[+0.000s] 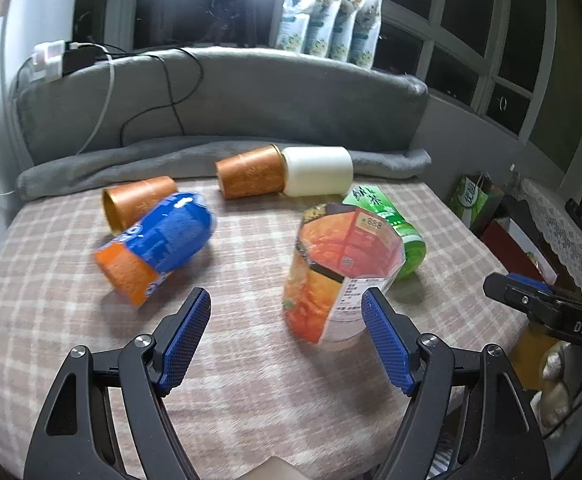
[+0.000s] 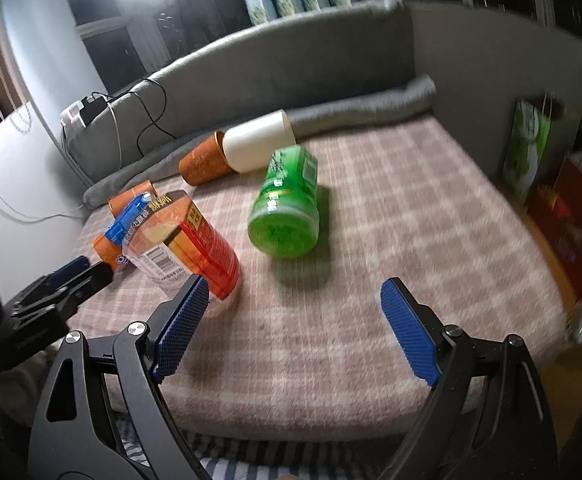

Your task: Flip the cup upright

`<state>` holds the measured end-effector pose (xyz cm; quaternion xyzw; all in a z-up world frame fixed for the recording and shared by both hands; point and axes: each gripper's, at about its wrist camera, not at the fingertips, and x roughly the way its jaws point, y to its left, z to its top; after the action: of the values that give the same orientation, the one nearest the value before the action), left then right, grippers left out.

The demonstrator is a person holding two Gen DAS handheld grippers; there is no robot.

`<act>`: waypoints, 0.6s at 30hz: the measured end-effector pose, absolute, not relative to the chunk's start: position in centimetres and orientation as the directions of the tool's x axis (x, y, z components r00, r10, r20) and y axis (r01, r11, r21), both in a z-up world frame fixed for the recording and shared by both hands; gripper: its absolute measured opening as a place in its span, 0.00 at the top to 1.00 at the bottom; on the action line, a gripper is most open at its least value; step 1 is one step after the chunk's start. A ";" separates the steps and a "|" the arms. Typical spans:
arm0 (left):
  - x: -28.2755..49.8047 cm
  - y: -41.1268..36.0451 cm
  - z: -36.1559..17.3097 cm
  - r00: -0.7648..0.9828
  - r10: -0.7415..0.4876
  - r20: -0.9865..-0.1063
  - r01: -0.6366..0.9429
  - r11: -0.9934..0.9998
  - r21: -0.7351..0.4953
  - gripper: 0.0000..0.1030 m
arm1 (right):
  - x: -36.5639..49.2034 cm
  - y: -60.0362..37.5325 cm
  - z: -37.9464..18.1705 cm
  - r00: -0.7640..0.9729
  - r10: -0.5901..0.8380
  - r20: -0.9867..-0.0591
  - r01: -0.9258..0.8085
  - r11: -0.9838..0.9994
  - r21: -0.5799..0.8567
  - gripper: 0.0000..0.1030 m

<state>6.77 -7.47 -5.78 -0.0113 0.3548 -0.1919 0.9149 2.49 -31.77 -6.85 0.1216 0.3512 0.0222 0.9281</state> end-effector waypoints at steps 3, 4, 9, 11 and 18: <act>5.9 -6.6 -5.0 0.715 -0.340 -0.611 0.318 0.936 -0.148 0.24 | 2.3 -30.7 -6.1 0.779 0.101 -0.619 0.023 0.982 0.189 0.12; 5.6 -6.3 -4.7 0.732 -0.330 -0.596 0.308 0.941 -0.143 0.24 | 2.2 -30.3 -5.9 0.788 0.095 -0.608 0.015 0.985 0.173 0.12; 4.0 -4.7 -2.9 0.814 -0.287 -0.505 0.252 0.958 -0.138 0.24 | 1.4 -28.6 -4.7 0.841 0.086 -0.534 -0.022 0.992 0.125 0.03; 3.4 -4.1 -2.2 0.840 -0.271 -0.471 0.230 0.963 -0.143 0.24 | 1.1 -28.0 -4.4 0.854 0.080 -0.514 -0.025 0.993 0.113 0.03; 1.6 -2.8 -0.5 0.902 -0.204 -0.379 0.177 0.979 -0.105 0.19 | 0.3 -26.5 -3.2 0.893 0.017 -0.450 0.004 0.999 0.045 0.03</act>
<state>1.61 -2.78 -0.52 -0.0338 0.1981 -0.0979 0.9747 0.26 -26.49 -3.20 0.0223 0.2316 0.0033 0.9725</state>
